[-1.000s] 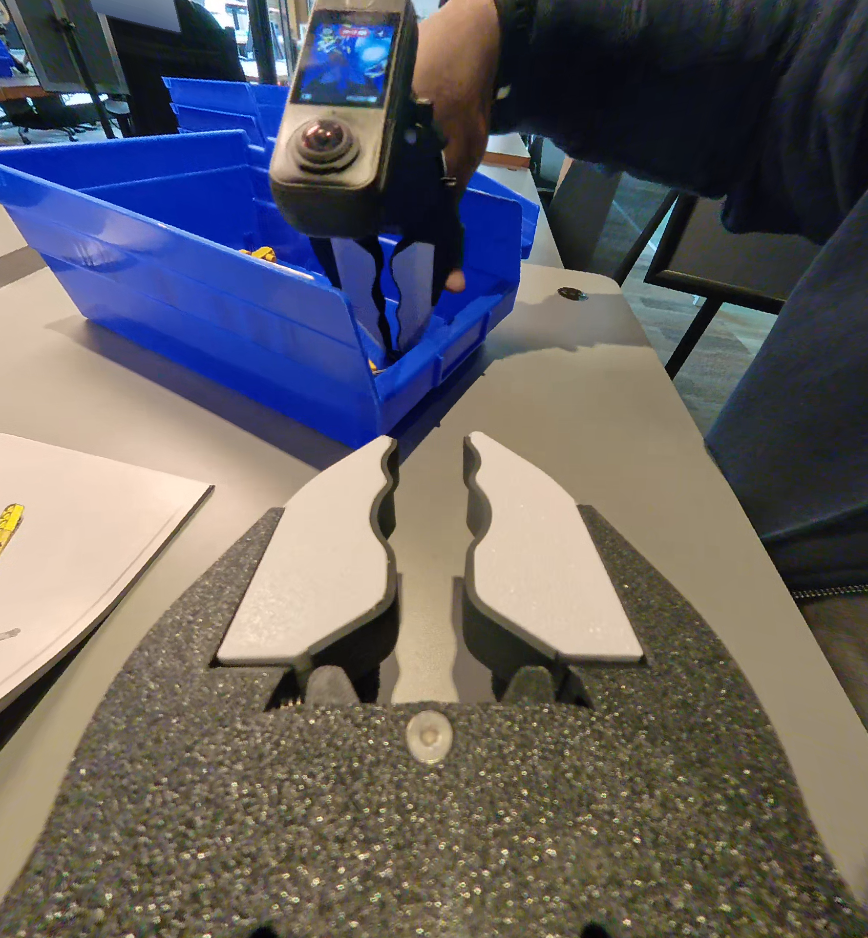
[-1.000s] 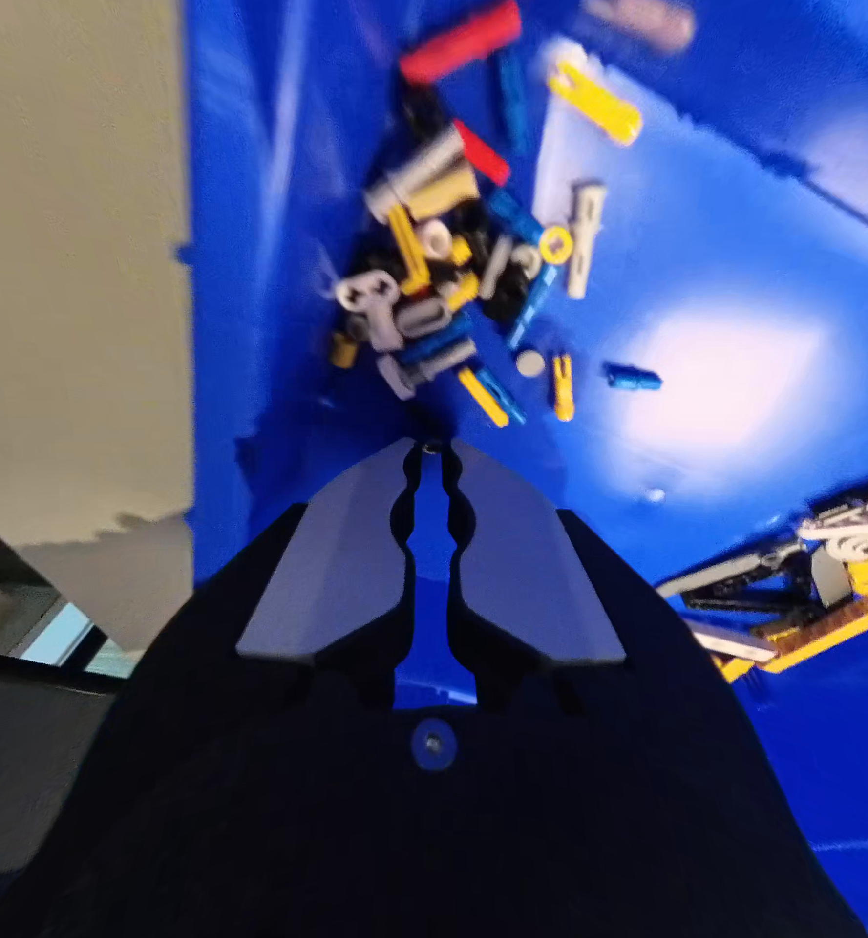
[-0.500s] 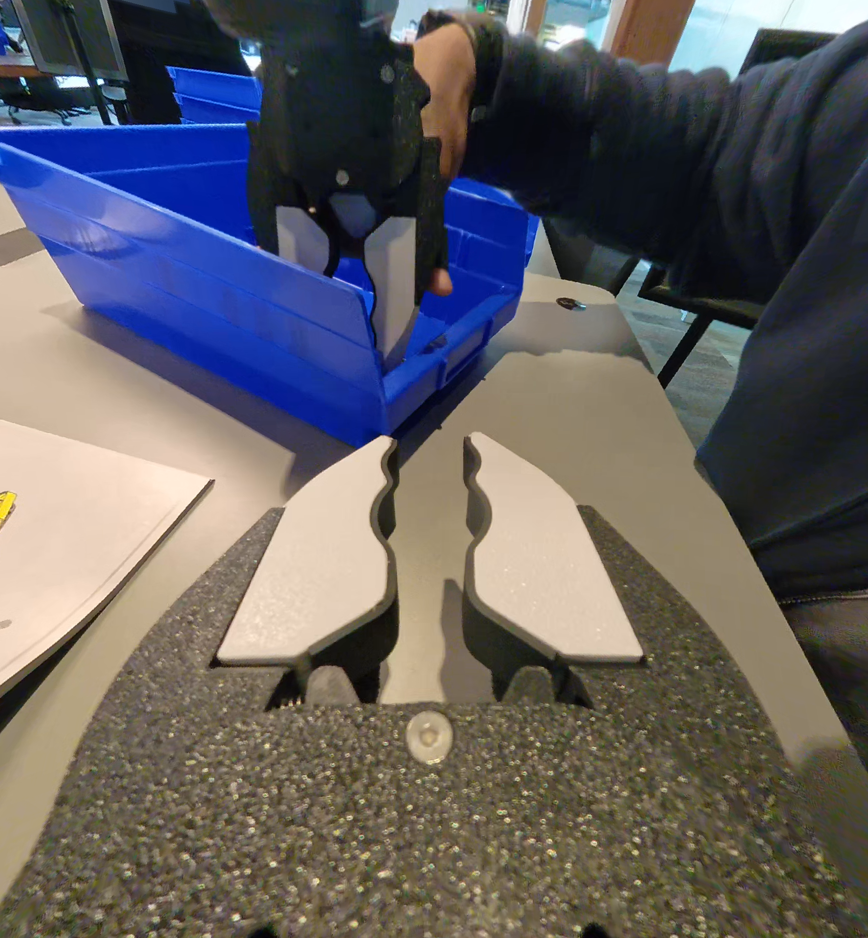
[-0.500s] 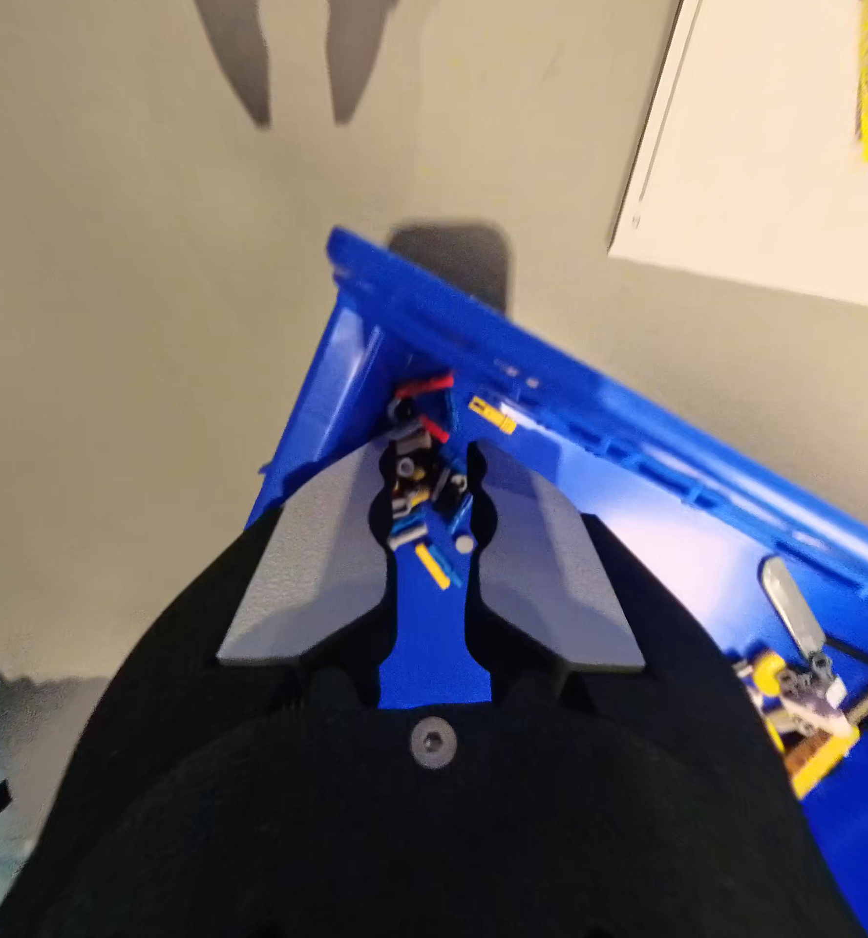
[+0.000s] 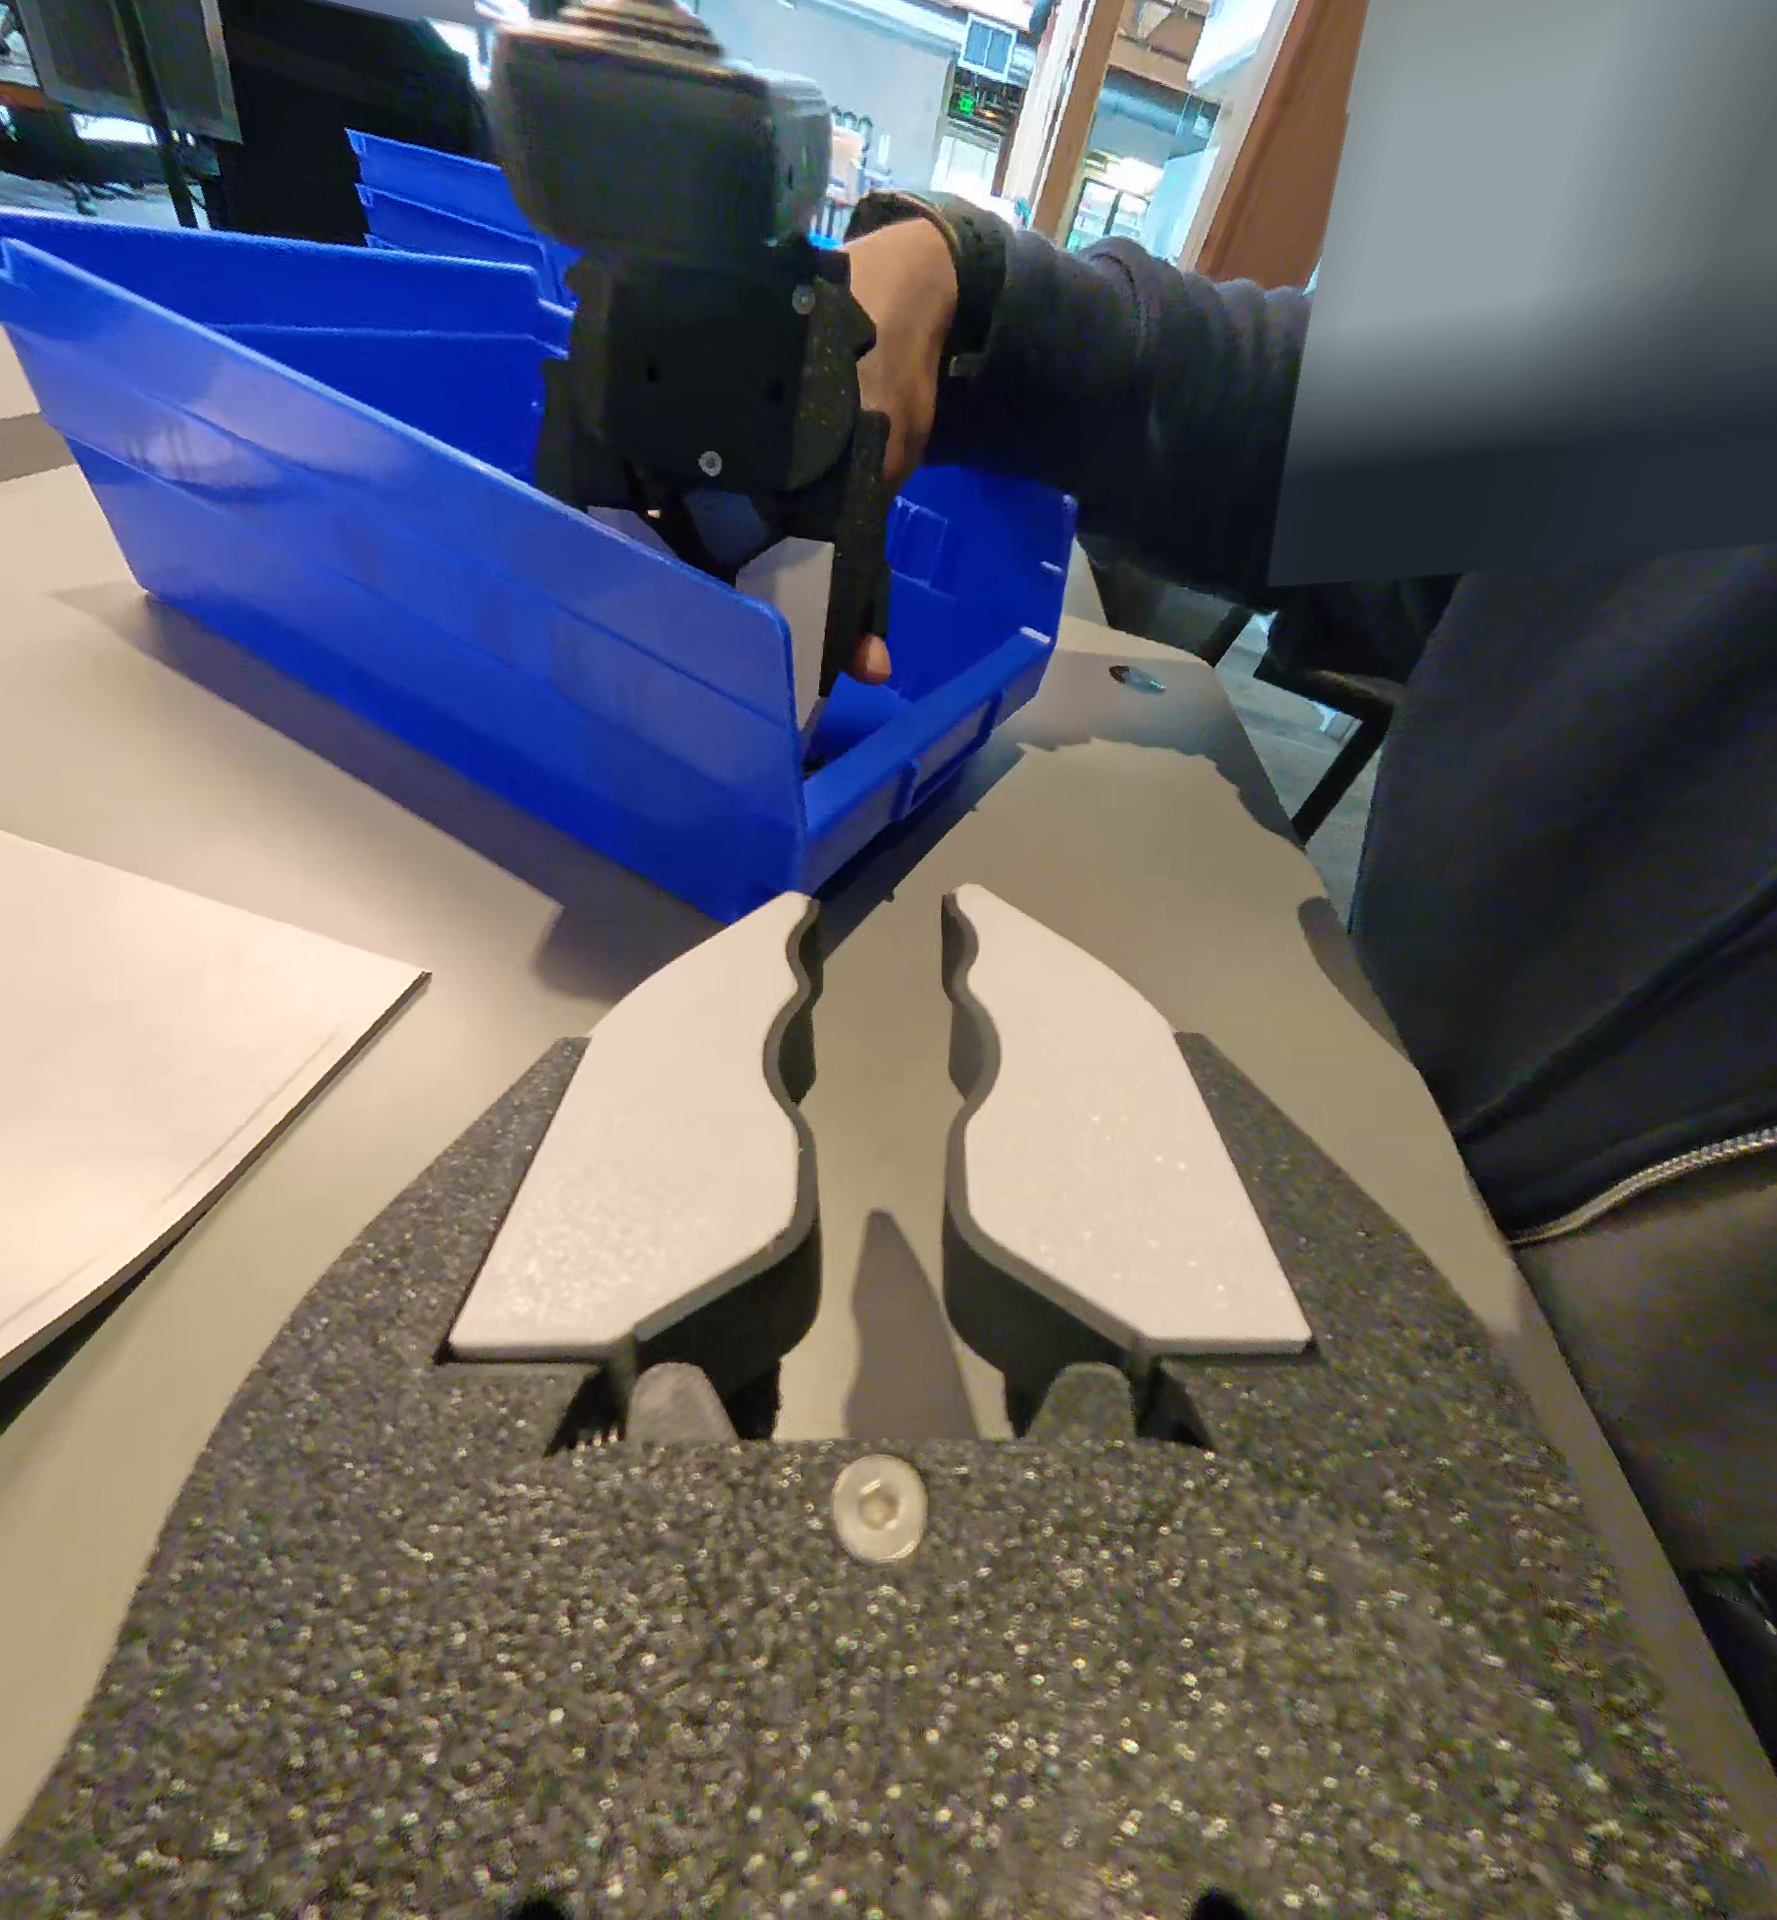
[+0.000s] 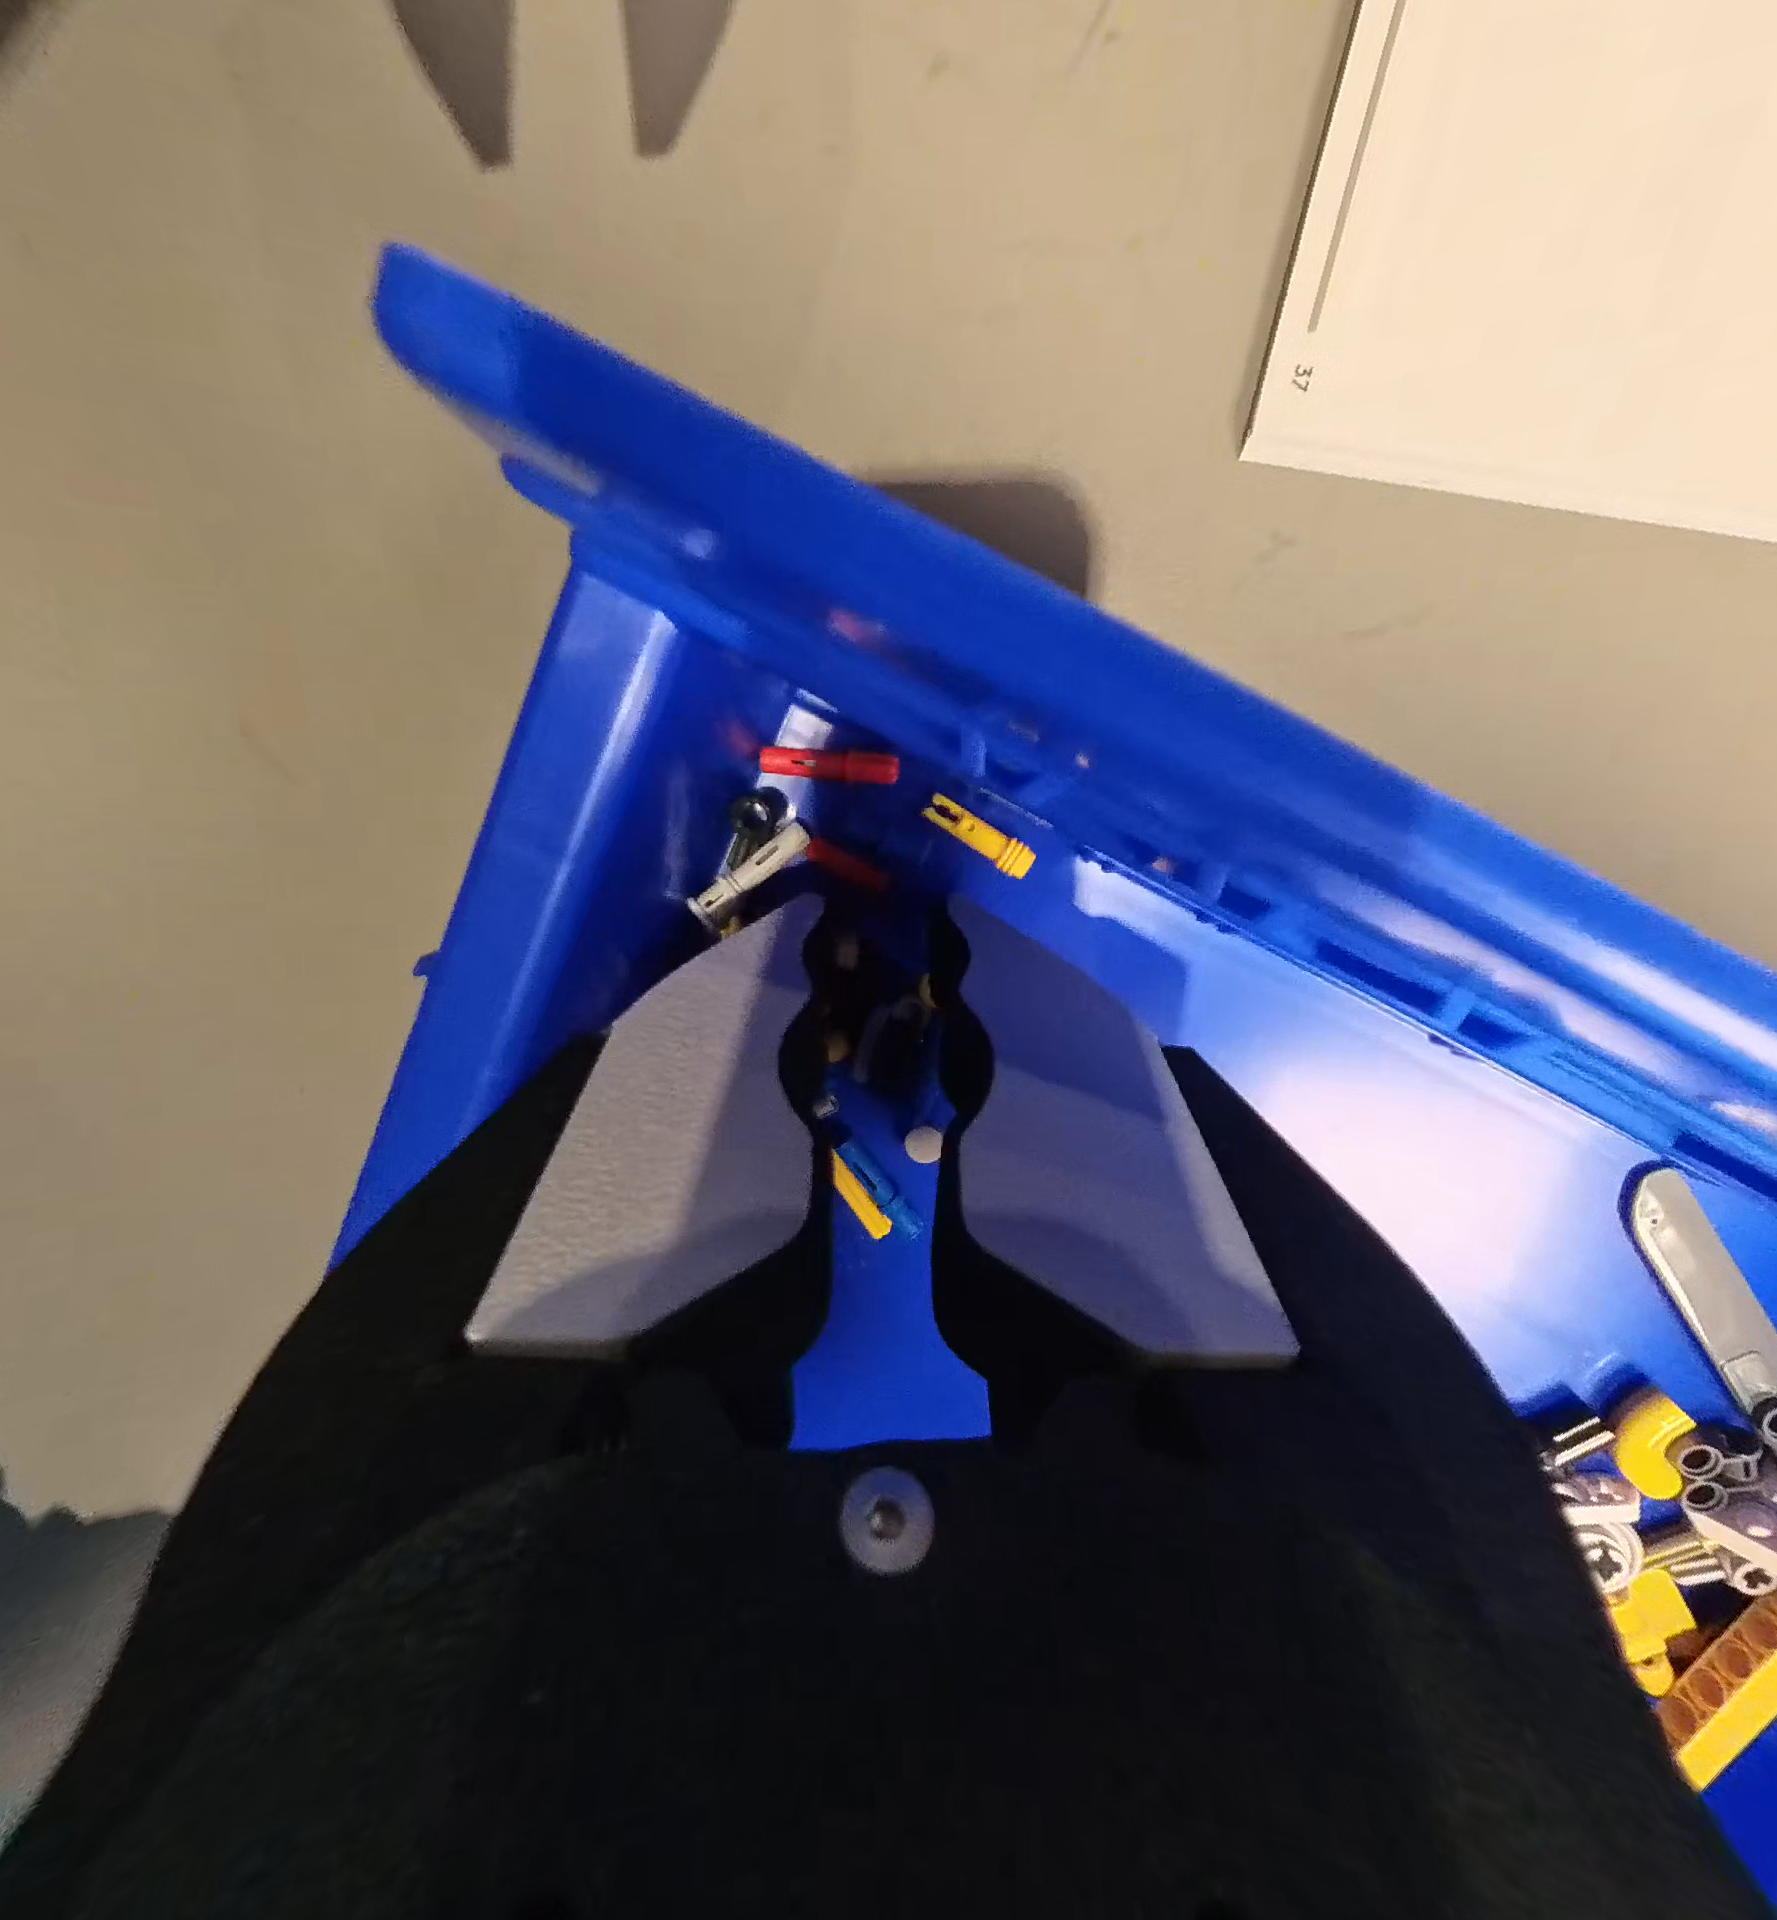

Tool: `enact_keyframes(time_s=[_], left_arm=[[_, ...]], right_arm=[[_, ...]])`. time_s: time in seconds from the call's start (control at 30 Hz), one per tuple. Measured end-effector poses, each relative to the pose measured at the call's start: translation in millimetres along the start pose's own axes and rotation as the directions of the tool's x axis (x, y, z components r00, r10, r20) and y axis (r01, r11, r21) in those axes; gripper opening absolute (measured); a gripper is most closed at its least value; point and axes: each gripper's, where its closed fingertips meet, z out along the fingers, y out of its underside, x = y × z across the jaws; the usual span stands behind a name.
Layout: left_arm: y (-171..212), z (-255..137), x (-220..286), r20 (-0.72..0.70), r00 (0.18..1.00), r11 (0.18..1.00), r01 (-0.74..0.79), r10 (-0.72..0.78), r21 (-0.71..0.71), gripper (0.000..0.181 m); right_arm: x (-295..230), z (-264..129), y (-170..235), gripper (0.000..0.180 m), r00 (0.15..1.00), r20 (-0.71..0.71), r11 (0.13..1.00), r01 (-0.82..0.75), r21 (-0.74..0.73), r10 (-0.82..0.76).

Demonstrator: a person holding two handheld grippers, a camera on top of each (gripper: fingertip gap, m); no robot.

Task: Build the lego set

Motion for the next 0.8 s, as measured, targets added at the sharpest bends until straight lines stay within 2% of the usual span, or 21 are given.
enact_keyframes(time_s=[0.13,0.3,0.8], left_arm=[[-1,-1,-1,-0.011,1.0,1.0,0.021,-0.021,0.009,0.021],[-1,-1,-1,-0.022,0.999,1.0,0.031,-0.03,0.008,0.02],[-3,-3,-1,-0.026,0.999,0.999,0.037,-0.036,0.023,0.02]], right_arm=[[-2,-5,-7,0.015,0.999,-0.006,0.997,0.049,0.052,-0.049],[-16,-9,-10,0.015,0.981,0.044,0.977,0.186,0.103,-0.191],[-8,3,-3,0.009,0.975,0.051,0.976,0.216,0.03,-0.217]])
